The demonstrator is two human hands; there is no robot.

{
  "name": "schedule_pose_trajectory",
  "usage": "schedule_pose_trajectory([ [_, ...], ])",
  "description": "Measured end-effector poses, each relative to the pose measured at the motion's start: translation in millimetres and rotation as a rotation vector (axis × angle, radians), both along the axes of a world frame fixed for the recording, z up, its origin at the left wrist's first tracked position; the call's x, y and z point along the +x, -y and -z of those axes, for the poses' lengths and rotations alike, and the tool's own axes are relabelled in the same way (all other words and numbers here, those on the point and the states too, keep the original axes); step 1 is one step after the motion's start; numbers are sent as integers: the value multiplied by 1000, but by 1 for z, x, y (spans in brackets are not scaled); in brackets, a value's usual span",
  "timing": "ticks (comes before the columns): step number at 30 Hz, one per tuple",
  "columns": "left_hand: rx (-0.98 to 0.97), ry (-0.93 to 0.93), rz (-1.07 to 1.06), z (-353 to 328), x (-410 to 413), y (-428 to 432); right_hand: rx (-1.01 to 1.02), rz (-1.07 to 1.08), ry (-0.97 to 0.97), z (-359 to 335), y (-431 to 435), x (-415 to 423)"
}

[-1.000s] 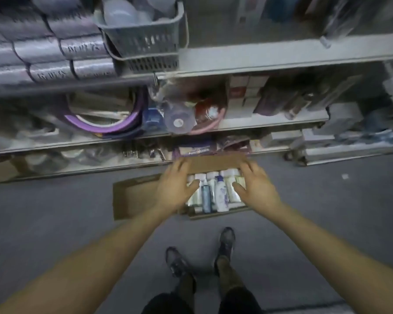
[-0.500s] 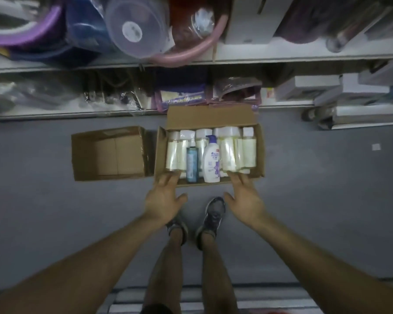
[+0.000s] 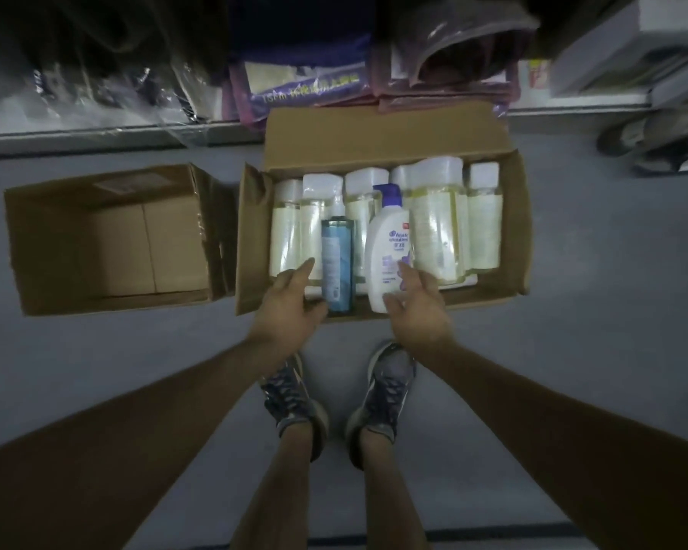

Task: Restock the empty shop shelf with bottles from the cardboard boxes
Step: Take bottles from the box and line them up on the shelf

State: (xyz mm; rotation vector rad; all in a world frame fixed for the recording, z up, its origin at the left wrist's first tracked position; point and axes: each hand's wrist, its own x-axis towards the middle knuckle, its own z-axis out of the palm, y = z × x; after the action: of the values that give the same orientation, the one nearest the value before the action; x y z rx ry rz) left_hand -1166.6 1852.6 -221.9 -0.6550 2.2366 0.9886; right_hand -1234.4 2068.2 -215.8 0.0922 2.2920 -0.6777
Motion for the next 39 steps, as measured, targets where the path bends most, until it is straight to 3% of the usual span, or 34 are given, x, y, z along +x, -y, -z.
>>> schedule_pose_trajectory([
  [7,29,-122,-71,54,-27,-33,-62,161,-136,42,24,7],
  [14,-220,-142,-67,62,-38,-52,-21,215,-129,49,32,3],
  [17,-179,-143,-76,64,-42,-45,5,202,-125,50,34,0],
  [22,10,-154,-152,63,-41,-22,-282,356,-15,55,31,-7],
  [26,-150,-235,11,62,-34,-23,-390,392,-25,59,37,-11],
  [33,-298,-174,235,64,-38,-36,-480,448,-17,64,31,-22],
  [39,-203,-162,98,61,-43,-36,-489,375,4,60,22,-20],
])
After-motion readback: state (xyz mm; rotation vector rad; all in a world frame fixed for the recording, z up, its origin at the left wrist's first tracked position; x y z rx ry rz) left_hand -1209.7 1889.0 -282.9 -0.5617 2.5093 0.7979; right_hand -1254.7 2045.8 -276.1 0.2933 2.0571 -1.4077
